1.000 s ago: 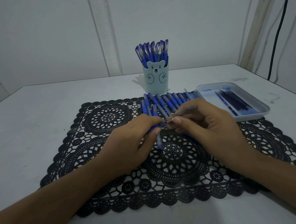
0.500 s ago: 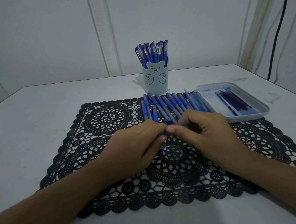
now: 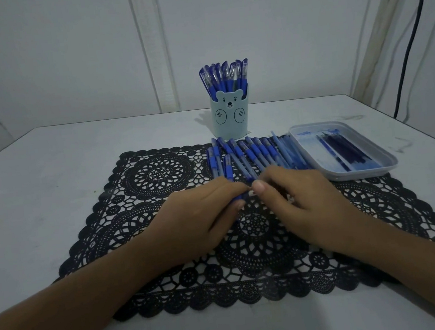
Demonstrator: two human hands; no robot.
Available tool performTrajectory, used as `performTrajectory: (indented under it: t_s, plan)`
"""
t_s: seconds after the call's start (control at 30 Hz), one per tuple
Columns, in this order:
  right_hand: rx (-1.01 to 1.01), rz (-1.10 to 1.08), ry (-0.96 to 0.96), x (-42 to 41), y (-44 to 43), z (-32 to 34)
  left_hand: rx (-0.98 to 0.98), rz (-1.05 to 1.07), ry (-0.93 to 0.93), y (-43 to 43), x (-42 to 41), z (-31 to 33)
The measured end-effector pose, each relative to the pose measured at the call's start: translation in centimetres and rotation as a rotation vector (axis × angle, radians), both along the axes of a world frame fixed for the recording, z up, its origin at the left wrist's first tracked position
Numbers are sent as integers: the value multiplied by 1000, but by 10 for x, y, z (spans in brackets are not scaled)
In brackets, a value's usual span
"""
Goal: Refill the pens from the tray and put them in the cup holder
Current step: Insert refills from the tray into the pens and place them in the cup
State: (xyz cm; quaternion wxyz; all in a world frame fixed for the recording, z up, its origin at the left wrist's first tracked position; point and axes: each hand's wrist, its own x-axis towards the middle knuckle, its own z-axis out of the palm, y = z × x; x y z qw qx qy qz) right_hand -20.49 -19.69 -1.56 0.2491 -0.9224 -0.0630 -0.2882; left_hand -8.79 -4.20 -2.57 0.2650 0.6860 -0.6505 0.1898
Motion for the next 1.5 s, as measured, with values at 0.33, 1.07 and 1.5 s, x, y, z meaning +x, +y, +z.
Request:
performTrajectory:
  t_s: [0.33, 1.07, 1.5]
  plan:
    - [-37, -6, 36, 1, -3, -2, 8, 25, 18, 0, 0, -1]
    - [-115, 0, 74, 4, -3, -5, 47, 10, -22, 2, 0, 0]
    - [161, 32, 124, 3, -1, -4, 20, -1, -97, 2, -2, 2]
